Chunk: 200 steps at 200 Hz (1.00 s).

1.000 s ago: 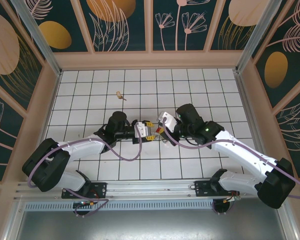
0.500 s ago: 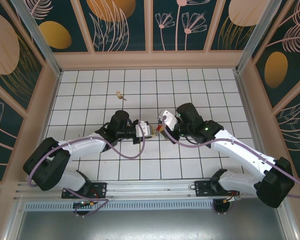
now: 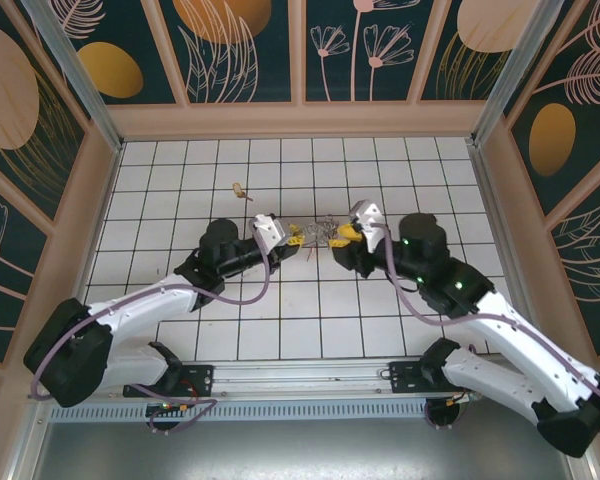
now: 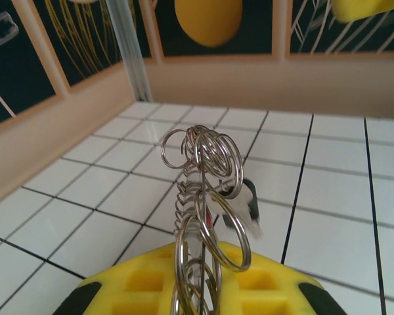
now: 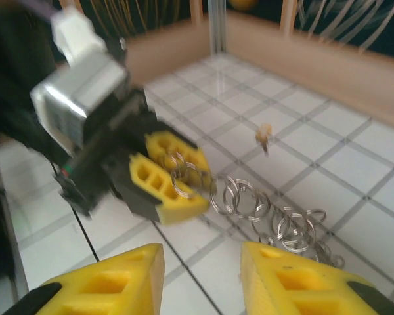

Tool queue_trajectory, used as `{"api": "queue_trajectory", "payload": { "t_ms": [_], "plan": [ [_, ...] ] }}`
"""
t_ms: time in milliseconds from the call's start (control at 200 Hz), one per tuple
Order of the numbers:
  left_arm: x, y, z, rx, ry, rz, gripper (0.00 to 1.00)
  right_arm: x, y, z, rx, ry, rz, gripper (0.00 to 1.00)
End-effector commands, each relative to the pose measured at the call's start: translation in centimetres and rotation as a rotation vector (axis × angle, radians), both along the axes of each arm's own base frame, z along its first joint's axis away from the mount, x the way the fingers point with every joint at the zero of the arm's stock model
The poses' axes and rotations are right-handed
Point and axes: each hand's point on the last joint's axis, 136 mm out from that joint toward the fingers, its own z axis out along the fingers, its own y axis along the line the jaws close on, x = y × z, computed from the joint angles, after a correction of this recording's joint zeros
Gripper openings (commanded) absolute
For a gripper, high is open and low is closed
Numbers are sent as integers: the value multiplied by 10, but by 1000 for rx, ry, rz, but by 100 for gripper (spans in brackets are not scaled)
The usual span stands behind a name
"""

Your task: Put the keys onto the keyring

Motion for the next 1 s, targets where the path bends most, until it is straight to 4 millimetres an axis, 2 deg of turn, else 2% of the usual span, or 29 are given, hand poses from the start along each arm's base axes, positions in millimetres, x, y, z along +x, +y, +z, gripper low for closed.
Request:
{"api": "queue_trajectory", "payload": {
  "t_ms": [0, 85, 180, 305, 430, 591, 901, 996],
  "plan": [
    [-3, 6, 44, -145, -46, 25, 3, -16, 7, 22, 214, -47, 82, 33],
    [-7, 10, 59, -184, -63, 25, 2, -34, 10, 29, 308, -167, 175, 33],
    [-13, 11, 71, -215, -82, 1, 1, -36, 7, 38, 413, -232, 167, 35],
    [-21, 11, 78, -229, -108, -32, 1, -42, 17, 41, 413, -271, 231, 40],
    [-29, 10, 81, -249, -140, -71, 1, -40, 26, 37, 417, -292, 254, 42],
    [-34, 10, 84, -267, -167, -93, 0, -28, 32, 30, 410, -305, 223, 41],
    [-38, 7, 85, -273, -177, -127, 0, -20, 39, 28, 409, -309, 222, 27],
    [-39, 6, 84, -276, -176, -129, 0, -19, 40, 29, 409, -307, 221, 26]
  ]
}}
